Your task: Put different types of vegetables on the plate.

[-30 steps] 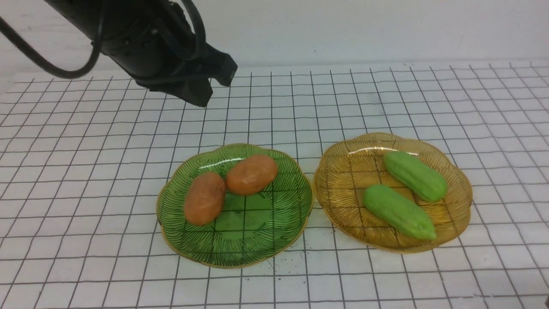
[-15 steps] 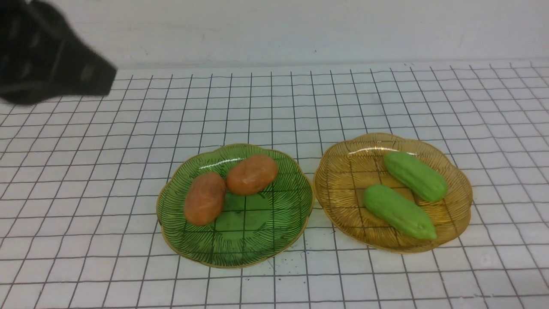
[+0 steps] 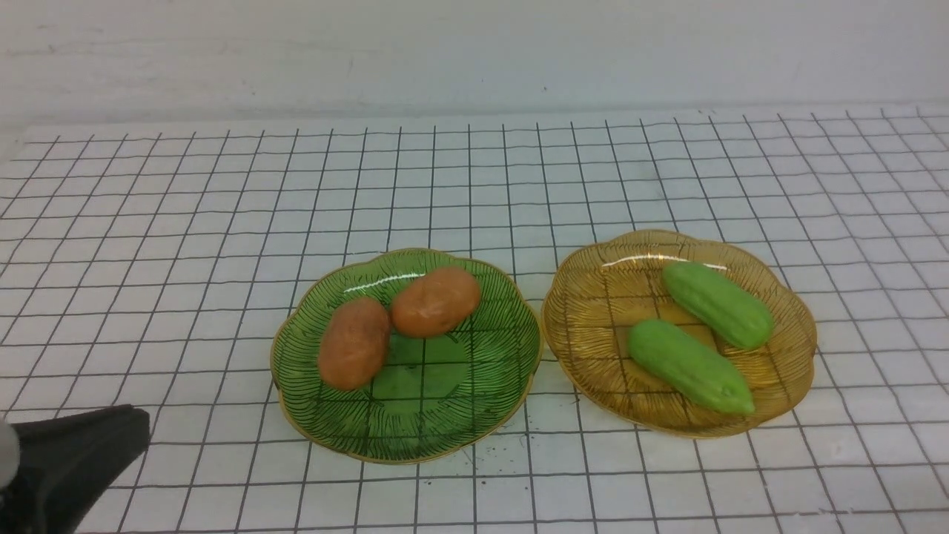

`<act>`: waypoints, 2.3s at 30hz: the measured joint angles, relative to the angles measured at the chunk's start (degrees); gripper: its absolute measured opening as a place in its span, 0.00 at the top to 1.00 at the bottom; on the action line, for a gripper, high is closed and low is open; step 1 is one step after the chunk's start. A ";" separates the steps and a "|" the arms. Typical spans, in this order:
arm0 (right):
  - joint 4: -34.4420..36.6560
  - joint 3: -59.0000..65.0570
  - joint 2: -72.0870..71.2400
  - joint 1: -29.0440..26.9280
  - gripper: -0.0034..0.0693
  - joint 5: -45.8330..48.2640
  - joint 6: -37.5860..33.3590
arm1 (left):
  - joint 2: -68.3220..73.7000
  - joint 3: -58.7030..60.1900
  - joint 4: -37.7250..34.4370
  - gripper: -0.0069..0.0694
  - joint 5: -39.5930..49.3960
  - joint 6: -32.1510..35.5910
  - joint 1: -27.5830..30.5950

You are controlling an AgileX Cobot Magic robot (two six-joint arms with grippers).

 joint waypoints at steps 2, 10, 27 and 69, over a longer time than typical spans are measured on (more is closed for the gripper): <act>0.00 0.00 0.00 0.00 0.97 0.00 0.00 | -2.56 5.86 -1.08 0.92 -8.89 -0.07 0.00; 0.00 0.00 0.00 0.00 0.97 0.00 0.12 | -5.48 19.62 -2.98 0.92 -27.84 -0.14 0.00; 0.00 0.00 0.00 0.00 0.97 0.00 0.12 | -9.91 28.61 -2.42 0.92 -21.37 -0.01 0.00; -0.04 0.00 0.00 0.00 0.97 0.06 0.12 | -24.44 30.44 7.63 0.92 -8.49 -5.51 26.46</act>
